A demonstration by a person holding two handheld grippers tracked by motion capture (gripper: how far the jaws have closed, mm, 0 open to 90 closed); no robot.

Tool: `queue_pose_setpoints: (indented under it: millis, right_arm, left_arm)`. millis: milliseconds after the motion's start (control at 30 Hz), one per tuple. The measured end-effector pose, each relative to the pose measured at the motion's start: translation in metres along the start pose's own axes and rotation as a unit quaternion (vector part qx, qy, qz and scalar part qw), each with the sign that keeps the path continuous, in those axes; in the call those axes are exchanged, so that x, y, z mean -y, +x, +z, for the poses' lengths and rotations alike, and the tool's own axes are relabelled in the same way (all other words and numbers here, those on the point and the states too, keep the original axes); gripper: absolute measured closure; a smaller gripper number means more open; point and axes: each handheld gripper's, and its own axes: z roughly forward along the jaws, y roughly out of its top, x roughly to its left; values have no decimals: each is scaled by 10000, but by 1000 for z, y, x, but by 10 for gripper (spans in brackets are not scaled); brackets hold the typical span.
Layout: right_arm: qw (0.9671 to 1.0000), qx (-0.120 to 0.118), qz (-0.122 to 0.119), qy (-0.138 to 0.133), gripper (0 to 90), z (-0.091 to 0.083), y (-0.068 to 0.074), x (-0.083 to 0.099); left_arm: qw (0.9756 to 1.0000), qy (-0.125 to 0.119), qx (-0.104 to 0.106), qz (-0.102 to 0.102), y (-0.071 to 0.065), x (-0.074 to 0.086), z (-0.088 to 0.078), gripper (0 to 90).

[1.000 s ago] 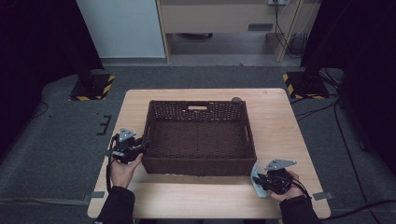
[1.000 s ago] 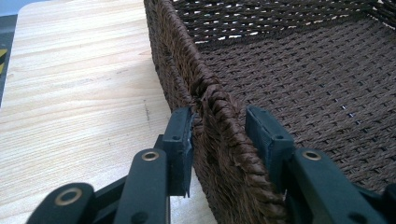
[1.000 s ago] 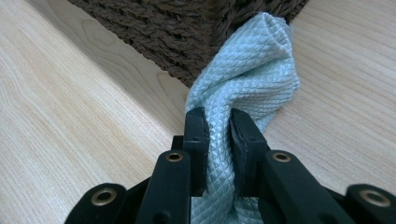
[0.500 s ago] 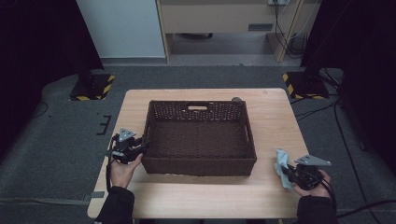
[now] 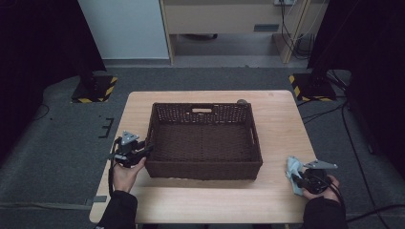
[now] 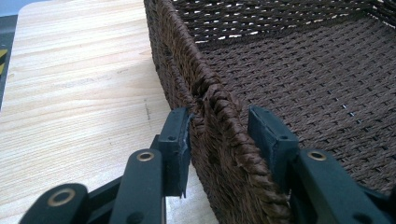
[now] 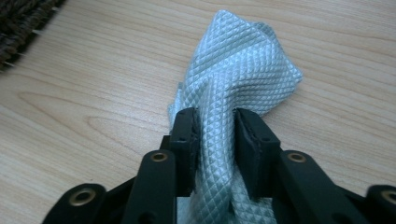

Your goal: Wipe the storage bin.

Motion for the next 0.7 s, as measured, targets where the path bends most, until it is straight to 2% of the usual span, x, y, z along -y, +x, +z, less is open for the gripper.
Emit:
queue_pose_setpoints:
  millis: [167,400,567,700]
  right_arm:
    - [9999,101,38,-49,575,-1,0,-1]
    - [9986,176,-26,-499,470,-10,3,-10]
    - [9953,283,-9,-924,478,-25,5,-20]
    - [9912,185,-99,-1306,485,-39,13,-32]
  left_arm:
    - [10000,-4,6,-12,0,0,0,585]
    - [10000,1,20,-18,0,0,0,585]
    - [10000,13,84,-21,1,0,0,617]
    - [9999,20,160,-28,0,0,0,654]
